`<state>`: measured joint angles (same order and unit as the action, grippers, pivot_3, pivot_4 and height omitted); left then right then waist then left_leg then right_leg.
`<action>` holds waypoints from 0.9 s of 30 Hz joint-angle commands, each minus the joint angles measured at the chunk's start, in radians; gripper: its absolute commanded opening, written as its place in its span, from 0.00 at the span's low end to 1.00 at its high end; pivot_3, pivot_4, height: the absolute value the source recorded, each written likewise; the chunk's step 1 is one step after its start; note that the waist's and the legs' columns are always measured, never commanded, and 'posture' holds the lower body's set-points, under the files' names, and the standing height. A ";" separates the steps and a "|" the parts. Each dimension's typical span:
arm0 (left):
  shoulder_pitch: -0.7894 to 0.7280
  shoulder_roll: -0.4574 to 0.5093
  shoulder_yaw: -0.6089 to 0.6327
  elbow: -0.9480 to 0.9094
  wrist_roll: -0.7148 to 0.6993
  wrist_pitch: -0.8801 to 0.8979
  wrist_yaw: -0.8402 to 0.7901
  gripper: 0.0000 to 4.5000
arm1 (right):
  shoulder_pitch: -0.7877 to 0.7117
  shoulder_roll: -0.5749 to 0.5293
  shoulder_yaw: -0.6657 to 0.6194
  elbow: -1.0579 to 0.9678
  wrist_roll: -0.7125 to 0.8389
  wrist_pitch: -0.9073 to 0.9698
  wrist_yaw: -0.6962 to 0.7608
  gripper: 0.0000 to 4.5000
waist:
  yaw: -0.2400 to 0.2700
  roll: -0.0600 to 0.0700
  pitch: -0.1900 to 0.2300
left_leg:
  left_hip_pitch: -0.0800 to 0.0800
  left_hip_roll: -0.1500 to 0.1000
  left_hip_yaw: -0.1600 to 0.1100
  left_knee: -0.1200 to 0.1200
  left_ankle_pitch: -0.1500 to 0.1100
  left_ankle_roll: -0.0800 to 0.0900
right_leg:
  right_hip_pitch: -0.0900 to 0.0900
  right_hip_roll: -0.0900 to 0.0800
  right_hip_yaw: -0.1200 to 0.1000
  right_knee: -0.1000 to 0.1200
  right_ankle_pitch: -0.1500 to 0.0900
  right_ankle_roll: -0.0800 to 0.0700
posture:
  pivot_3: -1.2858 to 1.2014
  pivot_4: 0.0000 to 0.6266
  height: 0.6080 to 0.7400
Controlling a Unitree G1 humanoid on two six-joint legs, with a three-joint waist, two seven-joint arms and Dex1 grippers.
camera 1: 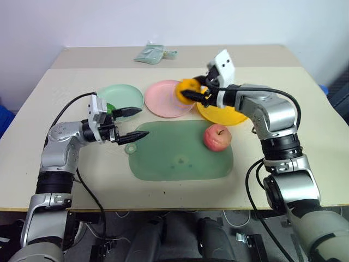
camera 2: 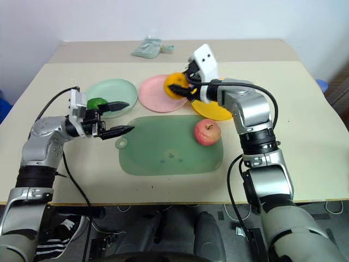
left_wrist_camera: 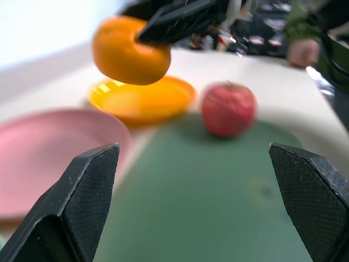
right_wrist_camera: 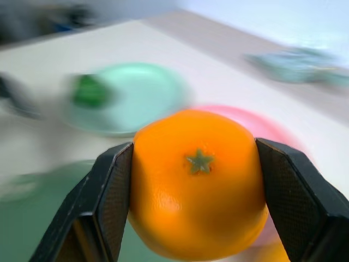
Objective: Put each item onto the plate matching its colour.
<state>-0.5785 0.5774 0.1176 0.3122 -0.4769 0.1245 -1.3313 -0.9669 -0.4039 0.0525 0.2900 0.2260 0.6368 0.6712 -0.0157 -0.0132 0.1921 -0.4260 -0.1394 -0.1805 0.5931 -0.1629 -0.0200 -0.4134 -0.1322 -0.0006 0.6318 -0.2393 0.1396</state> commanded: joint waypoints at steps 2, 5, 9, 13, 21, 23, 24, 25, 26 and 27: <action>-0.022 0.002 0.033 -0.005 -0.022 -0.021 0.008 1.00 | -0.045 -0.054 -0.003 0.184 -0.122 -0.148 -0.099 0.64 | -0.005 0.000 0.000 | 0.000 0.000 0.001 0.000 0.000 0.000 | 0.000 0.000 0.000 0.000 0.000 0.000 | 0.52 0.24 1.00; -0.019 -0.002 0.031 -0.005 -0.021 -0.024 0.006 1.00 | -0.038 -0.076 0.033 0.281 -0.187 -0.212 -0.108 0.64 | -0.010 0.000 0.000 | 0.000 0.000 0.003 -0.001 0.000 0.000 | -0.002 0.000 0.002 0.001 0.000 0.000 | 0.52 0.24 1.00; -0.011 -0.005 0.027 0.001 -0.019 -0.030 -0.002 1.00 | -0.038 -0.052 0.002 0.336 -0.160 -0.214 -0.078 0.75 | -0.032 0.001 0.000 | 0.000 0.001 0.004 -0.002 0.000 0.000 | -0.002 0.000 0.003 0.001 0.000 0.000 | 0.52 0.24 1.00; -0.008 -0.009 0.024 0.003 -0.018 -0.034 -0.008 1.00 | -0.034 -0.039 -0.051 0.279 -0.093 -0.191 -0.030 0.99 | -0.039 0.001 0.000 | 0.000 0.001 0.005 -0.002 0.000 0.000 | -0.003 0.000 0.005 0.002 0.000 0.000 | 0.52 0.24 1.00; 0.008 0.003 0.024 -0.024 -0.044 0.022 -0.037 1.00 | 0.141 -0.124 -0.112 -0.175 0.148 -0.024 0.197 0.99 | -0.024 0.000 0.000 | 0.000 0.001 0.005 -0.002 0.000 0.000 | -0.004 0.000 0.005 0.002 0.000 0.000 | 0.52 0.24 1.00; 0.016 0.009 0.018 -0.029 -0.041 0.030 -0.047 1.00 | 0.235 -0.191 -0.091 -0.323 0.210 0.051 0.281 0.99 | -0.018 0.000 0.000 | 0.000 0.001 0.004 -0.001 -0.001 0.001 | -0.003 0.000 0.005 0.001 0.000 0.000 | 0.52 0.24 1.00; 0.019 0.011 0.015 -0.030 -0.039 0.034 -0.051 1.00 | 0.271 -0.219 -0.082 -0.376 0.230 0.075 0.307 0.99 | -0.018 0.000 0.000 | -0.001 0.000 0.004 -0.001 -0.001 0.001 | -0.003 0.000 0.005 0.001 0.000 0.001 | 0.52 0.24 1.00; 0.021 0.011 0.012 -0.030 -0.040 0.040 -0.055 1.00 | 0.299 -0.244 -0.069 -0.413 0.231 0.091 0.317 0.99 | -0.018 0.000 0.000 | -0.001 0.000 0.005 0.000 -0.001 0.001 | -0.002 0.000 0.005 0.001 0.000 0.001 | 0.52 0.24 1.00; 0.021 0.011 0.009 -0.030 -0.039 0.043 -0.060 1.00 | 0.317 -0.261 -0.058 -0.434 0.226 0.099 0.319 0.99 | -0.019 0.000 0.000 | -0.001 0.000 0.005 0.000 -0.001 0.001 | -0.002 0.000 0.005 0.001 0.000 0.001 | 0.52 0.24 1.00; 0.022 0.009 0.006 -0.032 -0.040 0.047 -0.065 1.00 | 0.330 -0.272 -0.046 -0.446 0.217 0.107 0.316 0.99 | -0.021 0.000 0.000 | 0.000 0.001 0.006 0.000 -0.001 0.001 | -0.003 0.000 0.005 0.001 0.000 0.001 | 0.52 0.24 1.00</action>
<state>-0.5480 0.5791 0.1284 0.3105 -0.5015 0.1690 -1.3862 -0.6244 -0.6571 0.0059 -0.0916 0.4269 0.7336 0.9778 -0.0368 -0.0128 0.1923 -0.4263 -0.1379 -0.1737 0.5936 -0.1635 -0.0187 -0.4158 -0.1324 0.0050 0.6327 -0.2394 0.1402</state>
